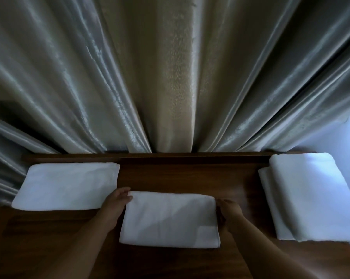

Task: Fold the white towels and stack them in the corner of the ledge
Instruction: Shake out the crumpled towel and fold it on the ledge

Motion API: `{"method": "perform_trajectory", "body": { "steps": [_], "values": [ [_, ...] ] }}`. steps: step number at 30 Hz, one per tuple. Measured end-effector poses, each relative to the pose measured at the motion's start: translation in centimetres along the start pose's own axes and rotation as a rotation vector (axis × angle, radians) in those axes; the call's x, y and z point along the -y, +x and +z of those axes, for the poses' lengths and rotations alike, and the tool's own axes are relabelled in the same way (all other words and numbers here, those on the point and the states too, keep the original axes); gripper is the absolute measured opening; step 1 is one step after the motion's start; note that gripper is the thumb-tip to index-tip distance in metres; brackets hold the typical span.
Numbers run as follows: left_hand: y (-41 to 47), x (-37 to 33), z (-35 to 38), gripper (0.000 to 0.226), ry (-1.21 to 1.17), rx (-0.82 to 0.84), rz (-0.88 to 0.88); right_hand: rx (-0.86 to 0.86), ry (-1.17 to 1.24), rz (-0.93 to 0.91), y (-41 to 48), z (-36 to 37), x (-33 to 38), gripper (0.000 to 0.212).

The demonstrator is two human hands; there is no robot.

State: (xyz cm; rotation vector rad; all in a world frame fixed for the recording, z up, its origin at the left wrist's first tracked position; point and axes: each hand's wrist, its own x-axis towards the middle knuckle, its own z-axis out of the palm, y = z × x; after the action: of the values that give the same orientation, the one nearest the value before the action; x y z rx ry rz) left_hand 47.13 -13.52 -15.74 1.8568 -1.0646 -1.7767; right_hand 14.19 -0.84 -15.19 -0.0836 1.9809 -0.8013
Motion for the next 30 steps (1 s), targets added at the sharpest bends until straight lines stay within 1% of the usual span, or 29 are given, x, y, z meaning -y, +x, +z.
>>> {"method": "perform_trajectory", "body": {
  "steps": [1, 2, 4, 5, 6, 7, 8, 11, 15, 17, 18, 19, 21, 23, 25, 26, 29, 30],
  "values": [
    [0.2, 0.5, 0.1, 0.042, 0.072, 0.033, 0.0, -0.021, -0.044, -0.019, 0.4, 0.1, -0.7, 0.026],
    [0.3, 1.2, 0.2, 0.047, 0.199, 0.03, 0.023, -0.041, -0.092, -0.036, 0.6, 0.2, -1.5, 0.025],
    [-0.1, 2.9, 0.5, 0.052, 0.493, -0.083, 0.122, -0.07, -0.199, -0.102, -0.1, 0.2, -3.8, 0.026],
    [-0.6, 4.0, 0.8, 0.056, 0.583, -0.156, 0.156, -0.069, -0.285, -0.136, -0.7, 0.3, -5.1, 0.028],
    [-1.4, 4.9, 1.2, 0.06, 0.617, -0.211, 0.139, -0.078, -0.378, -0.151, -1.4, 0.6, -6.3, 0.034],
    [-2.1, 5.6, 1.7, 0.065, 0.614, -0.251, 0.082, -0.093, -0.451, -0.155, -1.7, 1.0, -7.5, 0.044],
    [-2.9, 6.1, 2.2, 0.07, 0.599, -0.266, 0.006, -0.105, -0.456, -0.132, -2.4, 1.5, -8.4, 0.052],
    [-3.8, 7.1, 3.0, 0.077, 0.473, -0.245, -0.136, -0.12, -0.326, -0.04, -3.7, 2.9, -8.7, 0.067],
    [-3.4, 6.0, 2.4, 0.079, 0.231, -0.219, -0.24, -0.055, -0.231, 0.123, -2.6, 3.0, -7.8, 0.072],
    [-3.5, 4.9, 2.0, 0.077, 0.14, -0.134, -0.292, 0.012, -0.175, 0.174, -1.9, 2.5, -7.1, 0.068],
    [-3.7, 4.4, 1.9, 0.073, 0.118, -0.087, -0.291, 0.039, -0.142, 0.181, -1.9, 2.3, -6.7, 0.063],
    [-3.8, 4.1, 1.8, 0.066, 0.126, -0.055, -0.262, 0.051, -0.133, 0.156, -1.9, 2.1, -6.4, 0.06],
    [-3.9, 4.0, 1.8, 0.053, 0.208, -0.039, -0.19, 0.065, -0.229, 0.041, -2.0, 1.9, -5.7, 0.056],
    [-4.9, 3.5, 2.0, 0.047, 0.273, -0.063, -0.128, 0.054, -0.381, -0.103, -2.6, 1.8, -4.7, 0.051],
    [-6.0, 3.4, 1.8, 0.042, 0.279, -0.082, -0.057, 0.052, -0.517, -0.245, -4.6, 1.4, -3.4, 0.038],
    [-6.6, 3.4, 1.4, 0.042, 0.273, -0.094, -0.021, 0.06, -0.546, -0.292, -5.4, 1.4, -2.9, 0.033],
    [-8.1, 3.0, -1.5, 0.035, 0.237, -0.121, 0.072, 0.077, -0.654, -0.364, -7.5, 2.0, -2.2, 0.031],
    [-8.4, 2.7, -3.0, 0.032, 0.214, -0.133, 0.099, 0.08, -0.616, -0.351, -8.1, 3.0, -1.8, 0.032]
  ]
}}
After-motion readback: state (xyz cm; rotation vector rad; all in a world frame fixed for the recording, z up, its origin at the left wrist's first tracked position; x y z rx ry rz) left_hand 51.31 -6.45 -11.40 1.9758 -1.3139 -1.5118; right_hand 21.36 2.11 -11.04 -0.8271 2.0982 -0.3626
